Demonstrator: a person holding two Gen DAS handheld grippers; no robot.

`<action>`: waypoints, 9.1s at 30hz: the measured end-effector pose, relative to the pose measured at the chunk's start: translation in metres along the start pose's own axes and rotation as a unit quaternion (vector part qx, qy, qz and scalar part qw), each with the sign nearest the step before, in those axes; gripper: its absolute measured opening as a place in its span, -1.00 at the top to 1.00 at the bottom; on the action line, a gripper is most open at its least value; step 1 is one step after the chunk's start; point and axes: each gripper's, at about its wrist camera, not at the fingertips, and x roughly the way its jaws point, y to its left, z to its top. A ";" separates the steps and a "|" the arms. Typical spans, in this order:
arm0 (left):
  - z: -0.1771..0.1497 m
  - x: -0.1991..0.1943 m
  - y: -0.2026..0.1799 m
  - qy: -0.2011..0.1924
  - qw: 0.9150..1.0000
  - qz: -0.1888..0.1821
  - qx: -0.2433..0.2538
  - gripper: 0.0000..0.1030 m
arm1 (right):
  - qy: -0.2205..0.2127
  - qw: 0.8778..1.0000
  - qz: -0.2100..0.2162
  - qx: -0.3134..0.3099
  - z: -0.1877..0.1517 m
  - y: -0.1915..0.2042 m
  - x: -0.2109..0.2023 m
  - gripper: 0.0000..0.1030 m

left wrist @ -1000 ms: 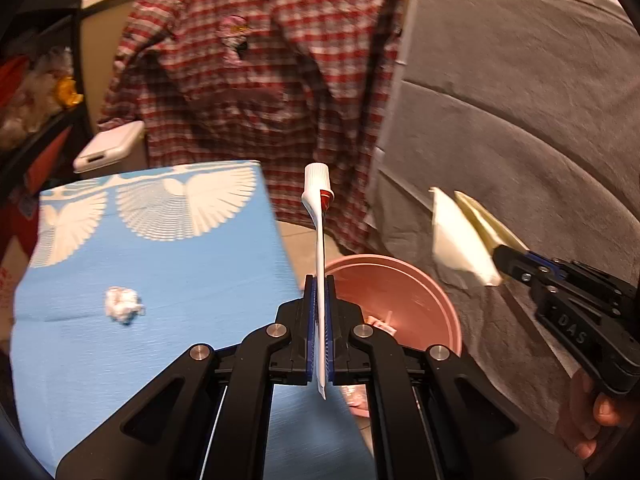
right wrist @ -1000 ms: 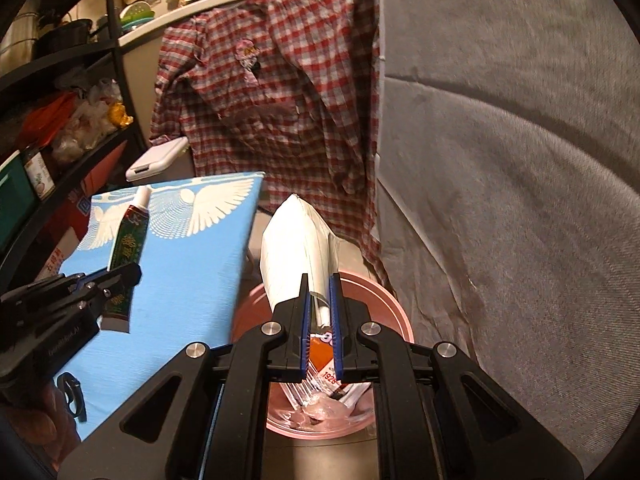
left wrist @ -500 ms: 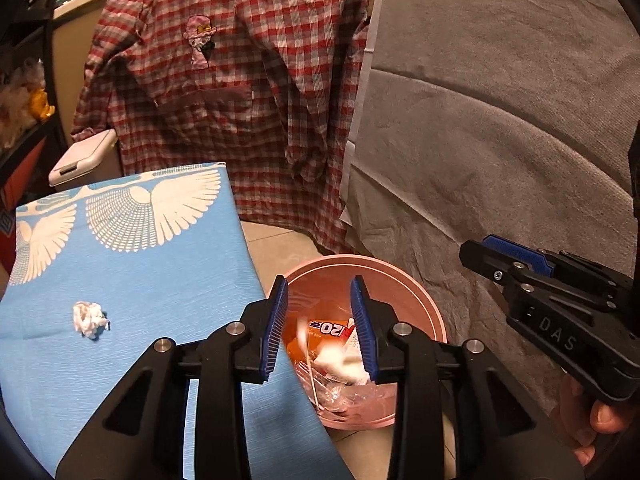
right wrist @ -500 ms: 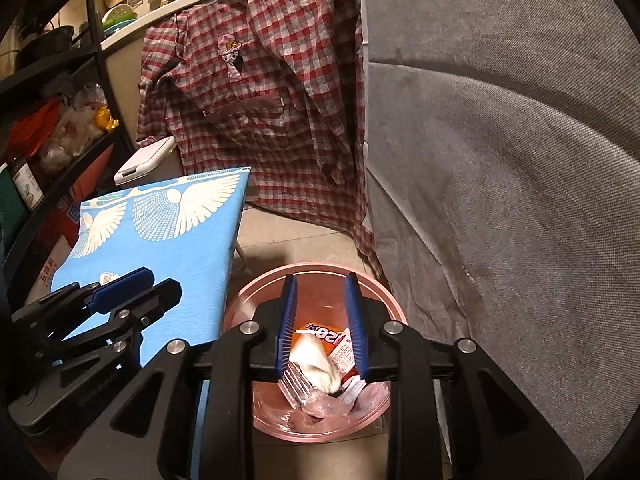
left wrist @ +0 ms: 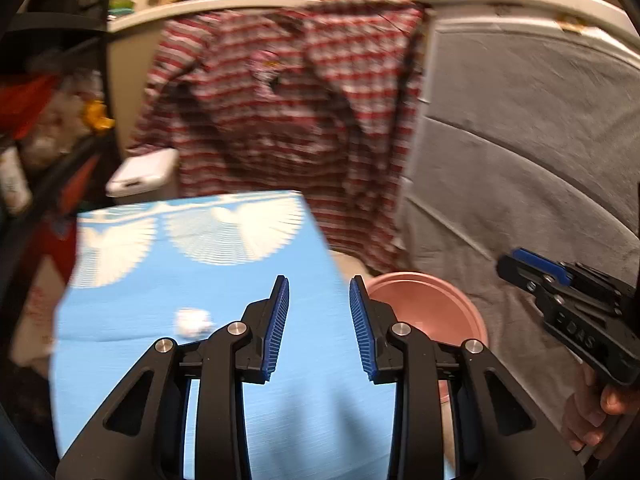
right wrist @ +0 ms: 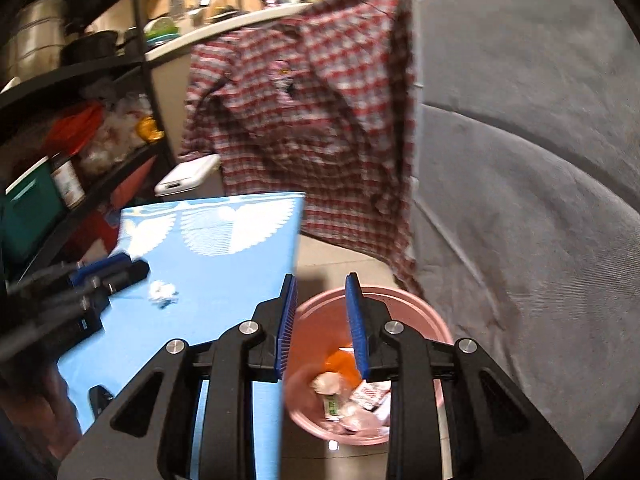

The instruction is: Collect trash

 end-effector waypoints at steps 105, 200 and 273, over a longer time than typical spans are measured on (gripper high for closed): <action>-0.055 0.131 0.137 0.088 0.990 0.072 -0.084 0.21 | 0.163 0.982 0.068 -0.074 -0.099 0.112 0.108 0.54; -0.012 0.071 -0.098 0.063 0.997 -0.049 0.007 0.74 | 0.075 0.994 -0.070 0.029 -0.001 -0.073 0.028 0.55; -0.128 -0.123 -0.063 -0.006 0.997 0.052 -0.051 -0.85 | -0.011 0.991 -0.135 -0.005 -0.120 -0.024 -0.141 -0.90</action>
